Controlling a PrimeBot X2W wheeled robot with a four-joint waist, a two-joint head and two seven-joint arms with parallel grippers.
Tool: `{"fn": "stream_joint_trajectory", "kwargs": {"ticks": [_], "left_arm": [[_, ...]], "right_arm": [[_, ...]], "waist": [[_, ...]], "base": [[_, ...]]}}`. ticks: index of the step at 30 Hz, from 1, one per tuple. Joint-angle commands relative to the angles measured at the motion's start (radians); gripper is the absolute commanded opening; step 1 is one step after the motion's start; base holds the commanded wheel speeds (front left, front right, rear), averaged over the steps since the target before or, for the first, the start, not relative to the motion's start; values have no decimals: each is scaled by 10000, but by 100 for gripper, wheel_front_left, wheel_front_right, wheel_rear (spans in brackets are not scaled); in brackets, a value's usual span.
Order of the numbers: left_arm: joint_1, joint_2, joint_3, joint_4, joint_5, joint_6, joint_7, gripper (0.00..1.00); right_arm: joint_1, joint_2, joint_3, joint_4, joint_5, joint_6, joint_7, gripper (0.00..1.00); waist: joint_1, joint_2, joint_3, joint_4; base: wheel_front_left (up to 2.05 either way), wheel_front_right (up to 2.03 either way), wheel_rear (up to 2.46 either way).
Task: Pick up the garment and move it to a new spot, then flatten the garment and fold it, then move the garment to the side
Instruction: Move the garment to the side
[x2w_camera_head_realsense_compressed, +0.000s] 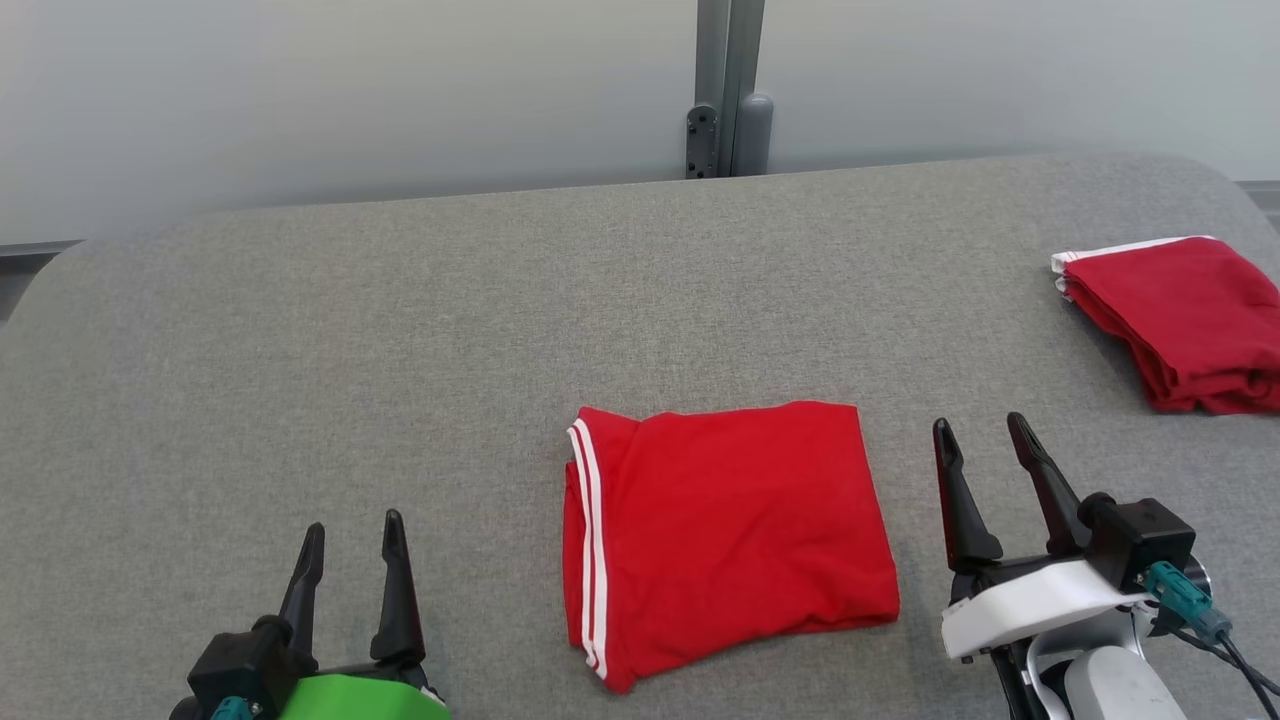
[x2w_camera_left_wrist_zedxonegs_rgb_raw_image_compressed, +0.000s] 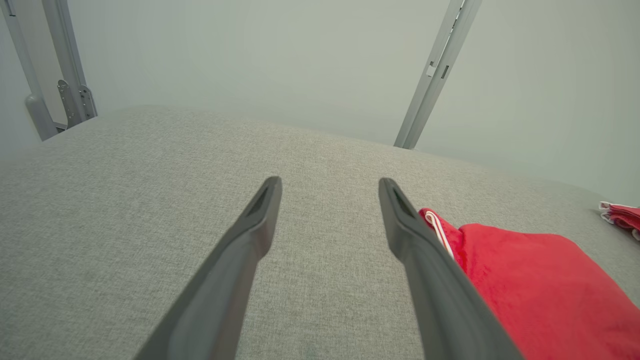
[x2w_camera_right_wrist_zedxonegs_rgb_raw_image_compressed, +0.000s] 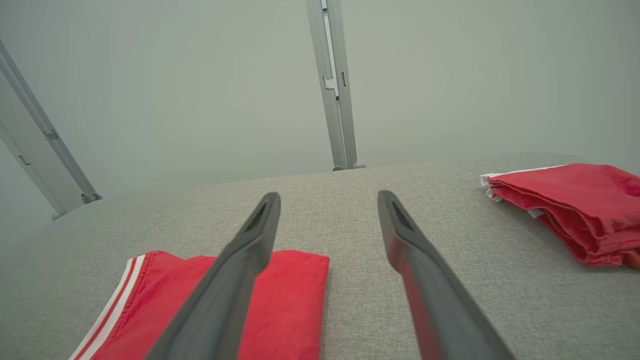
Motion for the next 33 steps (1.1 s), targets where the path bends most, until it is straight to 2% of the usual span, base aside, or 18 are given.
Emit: {"fn": "stream_joint_trajectory", "kwargs": {"ticks": [1,8,10,14,15,19,26,27,28,29,30,31,32,33], "left_arm": [[106,-14,53,-22,147,-34,4,100],[97,-26,60,32,158,-57,4,100],[61,-32,-34,64,153,-62,4,100],[-92,-34,-166,139,115,-81,4,100],[-231,-36,-254,164,57,-73,4,100],[-371,-36,-379,189,-39,-4,4,100],[-513,-34,-472,164,-90,89,4,100],[-504,-35,-464,163,-97,103,4,100],[-492,-35,-451,164,-98,112,4,100],[-471,-35,-439,165,-100,102,4,100],[-446,-35,-438,164,-101,115,4,100],[-419,-35,-428,159,-96,121,4,100],[-409,-35,-418,163,-82,128,4,100],[-401,-35,-419,171,-57,116,4,100]], "right_arm": [[90,-9,4,28,37,-1,-25,100],[-30,-14,-19,421,-90,-1,134,100],[-370,-14,-40,918,59,-1,1630,100],[-743,-70,40,1323,278,-1,3015,100],[-1030,-155,101,1642,663,-1,3685,100],[-1478,-339,118,2281,1186,-1,4375,100],[-1975,-573,625,3214,1903,1,4767,100],[-1988,-592,743,3270,2103,1,4868,95],[-1993,-648,861,3326,2283,1,4948,65],[-2006,-710,962,3362,2437,1,4980,47],[-2025,-782,1068,3377,2533,-1,4983,20],[-2056,-858,1208,3361,2603,-1,4964,5],[-2098,-918,1275,3329,2689,-1,4863,0],[-2148,-1001,1335,3288,2761,-1,4772,0]], "waist": [[0,0,-3,10],[0,0,-7,43],[0,0,64,121],[0,0,245,321],[0,0,449,534],[0,0,775,831],[0,0,1103,1193],[0,0,1111,1200],[0,0,1112,1197],[0,0,1106,1183],[0,0,1092,1159],[0,0,1069,1107],[0,0,1051,1052],[0,0,1032,987]], "base": [[0,0,0],[0,0,0],[0,0,0],[0,0,0],[0,0,0],[0,0,0],[0,0,0],[0,0,0],[0,0,0],[0,0,0],[0,0,0],[0,0,0],[0,0,0],[0,0,0]]}}
